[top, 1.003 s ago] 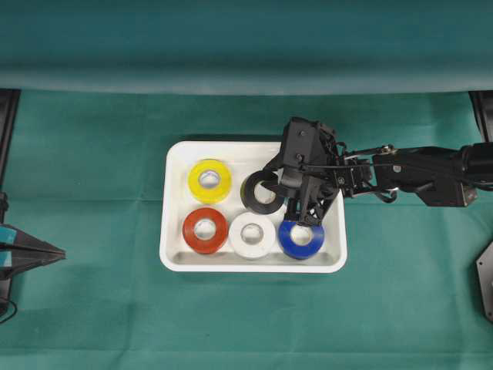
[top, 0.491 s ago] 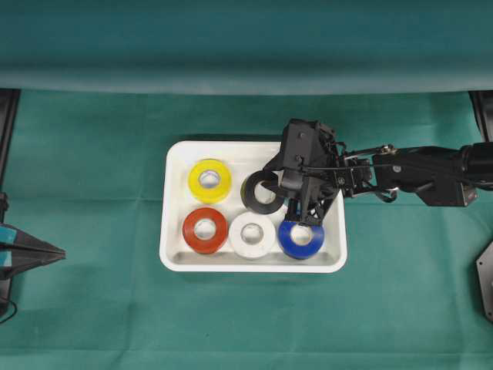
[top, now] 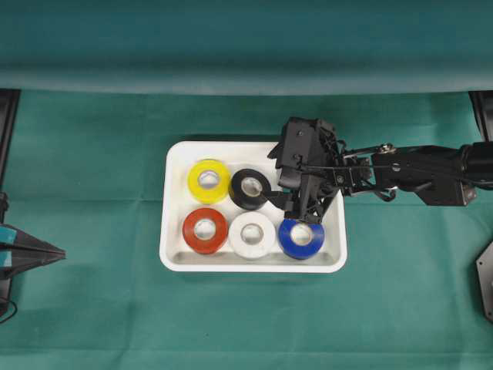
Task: Put the tape into the white case with the right arm.
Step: 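Lower the black tape into the tray's top-middle and release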
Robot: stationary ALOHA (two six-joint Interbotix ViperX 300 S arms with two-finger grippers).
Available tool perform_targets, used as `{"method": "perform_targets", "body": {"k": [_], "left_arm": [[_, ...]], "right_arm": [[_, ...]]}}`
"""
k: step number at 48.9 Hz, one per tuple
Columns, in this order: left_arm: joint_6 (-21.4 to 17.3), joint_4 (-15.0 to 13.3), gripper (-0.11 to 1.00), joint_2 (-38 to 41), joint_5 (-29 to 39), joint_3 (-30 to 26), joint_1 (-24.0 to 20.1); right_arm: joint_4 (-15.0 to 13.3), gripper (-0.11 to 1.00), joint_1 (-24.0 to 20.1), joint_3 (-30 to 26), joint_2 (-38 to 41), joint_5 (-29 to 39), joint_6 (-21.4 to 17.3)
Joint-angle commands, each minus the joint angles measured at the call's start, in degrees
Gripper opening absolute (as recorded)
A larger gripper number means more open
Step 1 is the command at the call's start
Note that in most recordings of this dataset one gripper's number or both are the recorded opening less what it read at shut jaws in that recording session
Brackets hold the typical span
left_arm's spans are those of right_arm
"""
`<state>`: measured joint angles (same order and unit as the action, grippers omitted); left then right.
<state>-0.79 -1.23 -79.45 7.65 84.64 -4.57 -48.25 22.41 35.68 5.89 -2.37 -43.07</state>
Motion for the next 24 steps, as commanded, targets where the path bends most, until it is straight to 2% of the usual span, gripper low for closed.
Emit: {"method": "perform_targets", "body": {"k": [1, 12, 24], "left_arm": [[0.0, 0.0, 0.0, 0.8, -0.5, -0.7, -0.2], [0.1, 0.0, 0.0, 0.9, -0.5, -0.7, -0.2], [0.1, 0.0, 0.0, 0.9, -0.5, -0.7, -0.2]], "right_arm": [[0.0, 0.61, -0.1, -1.0, -1.1, 0.0, -0.1], [0.0, 0.6, 0.0, 2.6, -4.5, 0.1, -0.2], [0.0, 0.6, -0.1, 11.6, -13.2, -0.2, -0.4]]}}
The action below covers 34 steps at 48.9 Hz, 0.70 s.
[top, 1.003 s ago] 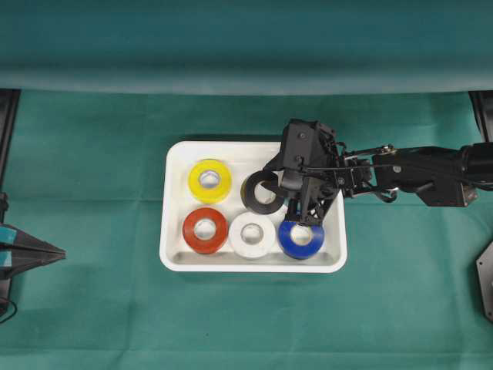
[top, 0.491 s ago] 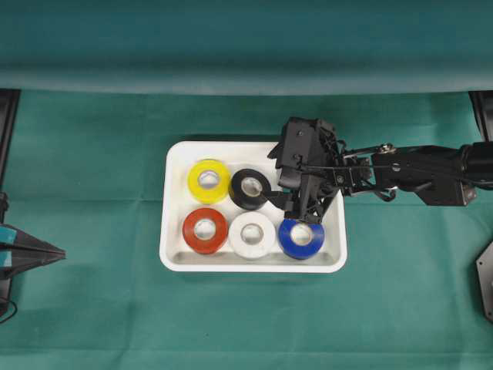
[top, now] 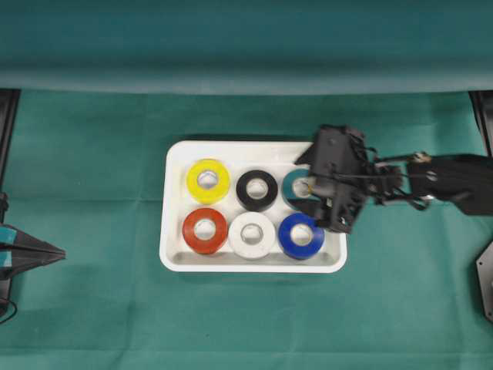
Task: Put the tape into the white case with the right arm.
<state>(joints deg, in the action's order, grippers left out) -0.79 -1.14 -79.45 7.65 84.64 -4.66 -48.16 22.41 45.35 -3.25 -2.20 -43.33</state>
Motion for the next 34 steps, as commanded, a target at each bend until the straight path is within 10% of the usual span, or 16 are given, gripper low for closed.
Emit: {"method": "perform_targets", "body": {"k": [1, 34], "left_arm": [[0.1, -0.1, 0.0, 0.9, -0.5, -0.7, -0.1], [0.0, -0.1, 0.0, 0.8, -0.5, -0.7, -0.1]], "right_arm": [[0.0, 0.6, -0.1, 2.5, -4.7, -0.4, -0.1], [0.9, 0.6, 0.0, 20.9, -25.2, -0.3, -1.5]]}}
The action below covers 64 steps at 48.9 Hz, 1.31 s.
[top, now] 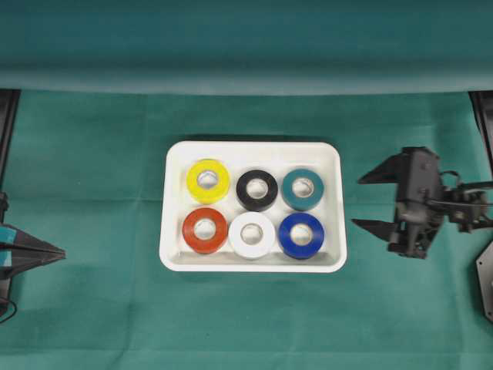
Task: Put the tape into the white case with the right arm.
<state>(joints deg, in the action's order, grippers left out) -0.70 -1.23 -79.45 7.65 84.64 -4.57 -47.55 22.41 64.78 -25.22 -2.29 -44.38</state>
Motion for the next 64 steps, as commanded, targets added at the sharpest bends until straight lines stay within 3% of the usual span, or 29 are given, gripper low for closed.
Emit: {"method": "perform_targets", "body": {"k": [1, 18, 35, 53, 64], "left_arm": [[-0.1, 0.0, 0.0, 0.8, -0.5, -0.7, -0.2], [-0.1, 0.0, 0.0, 0.9, -0.5, -0.7, -0.2], [-0.1, 0.0, 0.0, 0.8, -0.6, -0.7, -0.3], [-0.1, 0.0, 0.0, 0.8, -0.5, -0.7, -0.2], [-0.1, 0.0, 0.0, 0.9, -0.5, -0.6, -0.2]], "right_arm": [[0.2, 0.6, -0.1, 2.1, -4.0, -0.2, -0.6], [0.3, 0.59, -1.4, 11.0, -16.8, -0.2, -2.6], [1.1, 0.58, -2.1, 15.2, -29.9, 1.1, -2.7], [4.6, 0.58, -6.2, 16.1, -30.5, 1.3, -2.7], [4.6, 0.58, -10.2, 16.6, -32.0, 1.1, -2.5]]}}
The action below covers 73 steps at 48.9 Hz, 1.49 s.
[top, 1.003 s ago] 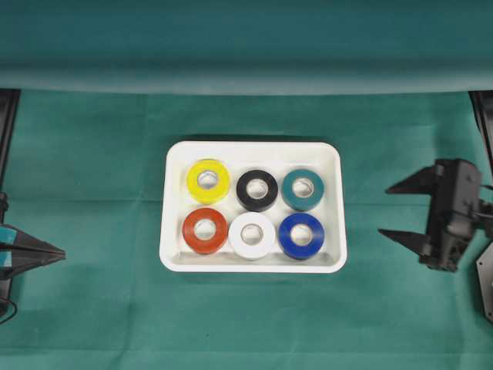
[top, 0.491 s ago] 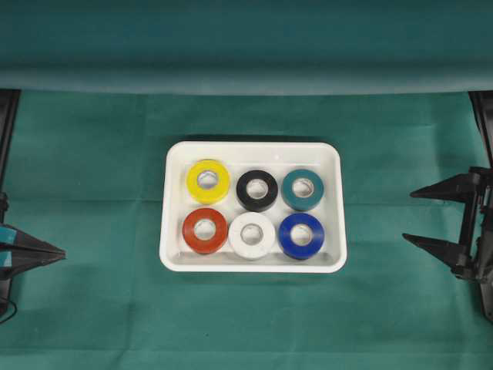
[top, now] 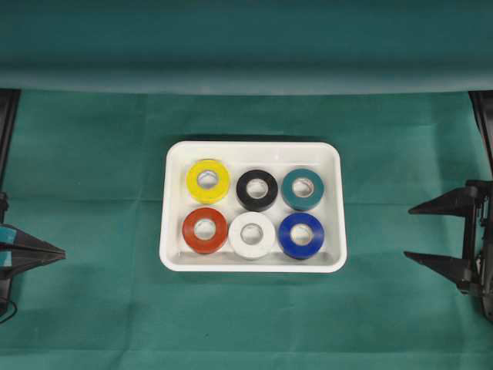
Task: Put the tape into the white case with the right arm.
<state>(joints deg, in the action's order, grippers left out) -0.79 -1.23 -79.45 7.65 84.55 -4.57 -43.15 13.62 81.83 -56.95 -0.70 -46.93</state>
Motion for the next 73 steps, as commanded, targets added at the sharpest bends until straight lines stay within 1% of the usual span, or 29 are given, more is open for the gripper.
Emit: {"method": "perform_targets", "body": {"k": [1, 14, 25, 35, 54, 73], "left_arm": [[0.0, 0.0, 0.0, 0.8, -0.5, -0.6, -0.2], [-0.1, 0.0, 0.0, 0.8, -0.5, -0.6, -0.2], [-0.1, 0.0, 0.0, 0.9, -0.5, -0.6, -0.2], [0.0, 0.0, 0.0, 0.8, -0.5, -0.5, -0.2], [0.0, 0.0, 0.0, 0.8, -0.5, -0.5, -0.2], [0.0, 0.0, 0.0, 0.9, -0.5, -0.5, -0.3]], "right_arm": [[0.1, 0.58, -1.8, -0.4, -0.5, -0.4, 0.0], [-0.2, 0.59, -7.9, 1.3, -5.2, -0.5, 0.2], [-0.3, 0.58, -10.3, 3.3, -8.3, -1.1, 0.5], [-1.8, 0.58, -11.0, 4.0, -8.1, -3.4, 0.7], [-1.9, 0.58, -11.1, 5.2, -8.3, -4.0, 0.5], [-1.9, 0.58, -11.1, 6.3, -8.3, -6.1, 0.5]]}}
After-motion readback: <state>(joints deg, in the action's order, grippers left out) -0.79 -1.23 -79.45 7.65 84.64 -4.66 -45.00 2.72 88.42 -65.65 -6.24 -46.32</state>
